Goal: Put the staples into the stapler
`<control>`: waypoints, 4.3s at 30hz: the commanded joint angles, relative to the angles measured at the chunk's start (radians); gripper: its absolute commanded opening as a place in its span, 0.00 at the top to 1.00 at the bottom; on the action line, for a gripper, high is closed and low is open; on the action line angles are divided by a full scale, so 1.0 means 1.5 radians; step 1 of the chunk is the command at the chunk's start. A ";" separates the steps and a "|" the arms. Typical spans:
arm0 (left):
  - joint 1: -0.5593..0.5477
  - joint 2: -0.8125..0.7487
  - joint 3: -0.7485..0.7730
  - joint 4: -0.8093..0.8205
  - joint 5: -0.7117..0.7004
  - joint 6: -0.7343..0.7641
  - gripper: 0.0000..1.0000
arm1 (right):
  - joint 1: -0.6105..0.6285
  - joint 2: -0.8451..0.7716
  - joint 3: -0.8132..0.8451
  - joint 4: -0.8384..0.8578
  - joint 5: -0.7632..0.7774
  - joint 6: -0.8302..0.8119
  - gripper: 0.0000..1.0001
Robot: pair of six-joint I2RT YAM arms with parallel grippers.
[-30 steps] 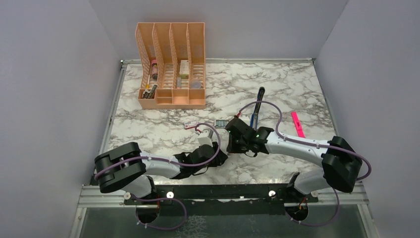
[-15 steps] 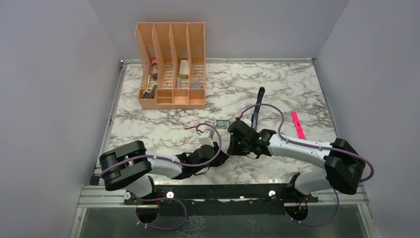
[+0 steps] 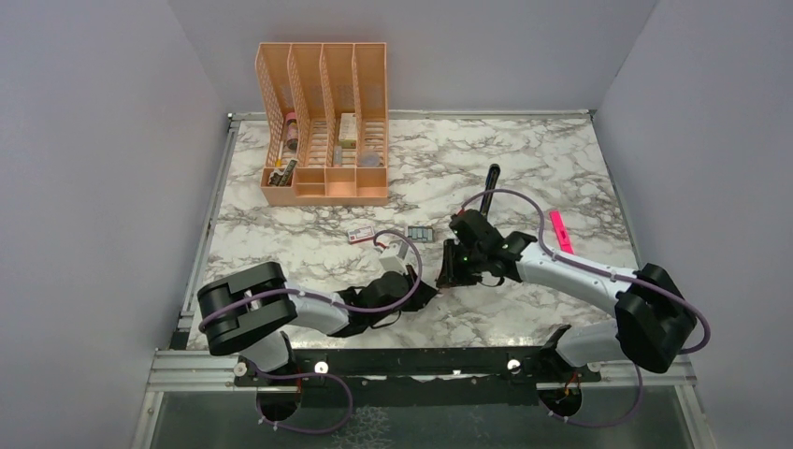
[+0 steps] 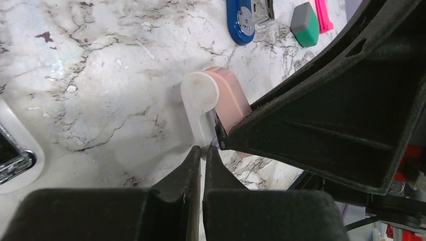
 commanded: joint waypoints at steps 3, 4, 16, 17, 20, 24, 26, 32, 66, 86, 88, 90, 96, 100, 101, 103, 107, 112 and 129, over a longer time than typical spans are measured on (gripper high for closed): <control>0.005 0.045 0.005 -0.097 0.007 0.022 1.00 | -0.056 -0.022 0.042 -0.006 -0.147 -0.107 0.91; 0.004 0.046 0.009 -0.105 0.005 0.024 1.00 | -0.063 -0.018 0.047 -0.008 -0.160 -0.117 0.91; 0.005 0.062 0.044 -0.197 -0.027 0.071 1.00 | -0.114 0.038 0.110 -0.075 -0.237 -0.214 0.91; 0.005 0.065 0.046 -0.200 -0.027 0.076 1.00 | -0.116 0.042 0.113 -0.076 -0.242 -0.218 0.91; 0.005 0.074 0.054 -0.207 -0.029 0.093 1.00 | -0.117 0.057 0.116 -0.080 -0.251 -0.229 0.91; 0.004 0.082 0.063 -0.226 -0.041 0.111 1.00 | -0.117 0.069 0.114 -0.079 -0.256 -0.232 0.92; 0.005 0.083 0.064 -0.230 -0.043 0.116 1.00 | -0.117 0.075 0.114 -0.079 -0.246 -0.229 0.96; 0.006 0.066 0.079 -0.200 -0.012 0.125 0.97 | -0.114 0.086 0.070 -0.031 -0.177 -0.211 0.89; 0.063 0.081 0.025 -0.078 0.070 0.041 0.84 | 0.009 0.109 0.051 -0.028 -0.011 -0.114 0.85; 0.063 -0.101 -0.097 0.043 0.084 0.031 0.56 | 0.010 -0.016 -0.033 0.099 -0.091 0.073 0.99; 0.063 -0.120 -0.106 0.050 0.093 0.037 0.52 | 0.010 -0.024 -0.040 0.117 -0.100 0.091 0.99; 0.063 -0.137 -0.119 0.067 0.101 0.039 0.48 | 0.010 -0.031 -0.047 0.131 -0.107 0.109 0.99; 0.063 -0.169 -0.144 0.111 0.108 0.049 0.44 | 0.010 -0.056 -0.074 0.170 -0.124 0.160 0.99; 0.063 -0.153 -0.142 0.126 0.120 0.053 0.57 | 0.009 -0.059 -0.076 0.183 -0.153 0.179 0.99; 0.063 -0.147 -0.140 0.130 0.124 0.054 0.60 | 0.008 -0.060 -0.078 0.186 -0.160 0.183 0.99; 0.063 -0.134 -0.137 0.139 0.129 0.054 0.66 | 0.009 -0.061 -0.081 0.196 -0.174 0.190 0.99; 0.063 -0.120 -0.135 0.156 0.127 0.050 0.71 | 0.009 -0.067 -0.088 0.206 -0.193 0.199 0.99; 0.063 -0.104 -0.135 0.157 0.113 0.055 0.94 | 0.005 -0.072 -0.080 0.182 -0.199 0.175 0.99; 0.063 -0.120 -0.147 0.059 0.092 0.218 1.00 | -0.082 -0.093 0.000 -0.017 -0.248 -0.027 0.99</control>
